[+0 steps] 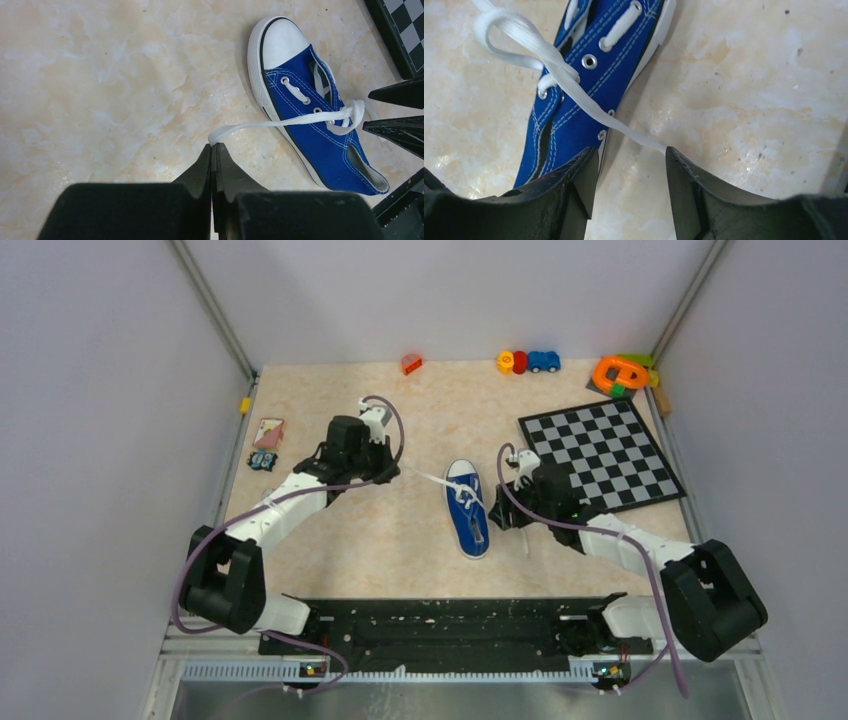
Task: Tie the shoes
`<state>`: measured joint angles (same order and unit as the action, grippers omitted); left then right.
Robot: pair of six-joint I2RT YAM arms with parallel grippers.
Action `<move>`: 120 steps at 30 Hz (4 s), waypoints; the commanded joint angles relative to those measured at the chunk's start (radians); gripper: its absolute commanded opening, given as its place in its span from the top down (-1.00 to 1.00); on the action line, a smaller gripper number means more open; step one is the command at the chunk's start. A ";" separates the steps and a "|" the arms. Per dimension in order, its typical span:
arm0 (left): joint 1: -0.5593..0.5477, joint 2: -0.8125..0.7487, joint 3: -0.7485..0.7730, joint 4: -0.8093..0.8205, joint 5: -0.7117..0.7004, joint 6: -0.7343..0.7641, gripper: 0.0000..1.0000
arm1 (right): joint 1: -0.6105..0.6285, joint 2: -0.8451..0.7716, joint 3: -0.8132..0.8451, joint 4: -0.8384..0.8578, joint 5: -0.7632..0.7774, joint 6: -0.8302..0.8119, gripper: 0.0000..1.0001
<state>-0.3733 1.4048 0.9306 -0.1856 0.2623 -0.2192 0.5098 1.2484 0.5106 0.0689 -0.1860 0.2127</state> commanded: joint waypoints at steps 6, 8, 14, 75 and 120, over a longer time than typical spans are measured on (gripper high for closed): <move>0.007 0.003 -0.001 0.051 0.019 -0.002 1.00 | 0.015 0.082 0.076 0.186 -0.098 -0.142 0.03; 0.008 0.001 -0.005 0.052 0.018 -0.005 1.00 | 0.015 0.101 0.080 0.220 -0.144 -0.129 0.06; 0.011 -0.011 -0.018 0.058 0.019 -0.002 1.00 | 0.016 0.142 0.090 0.276 -0.179 -0.102 0.23; -0.163 -0.153 -0.194 0.139 -0.081 0.186 -0.33 | -0.106 -0.231 0.054 -0.090 0.037 0.075 0.11; -0.341 0.460 0.326 -0.409 -0.061 0.552 0.15 | -0.106 -0.352 0.003 -0.033 0.037 0.102 0.13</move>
<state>-0.7025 1.8572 1.2362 -0.5922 0.2306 0.3351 0.4110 0.9226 0.5159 -0.0147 -0.1368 0.3012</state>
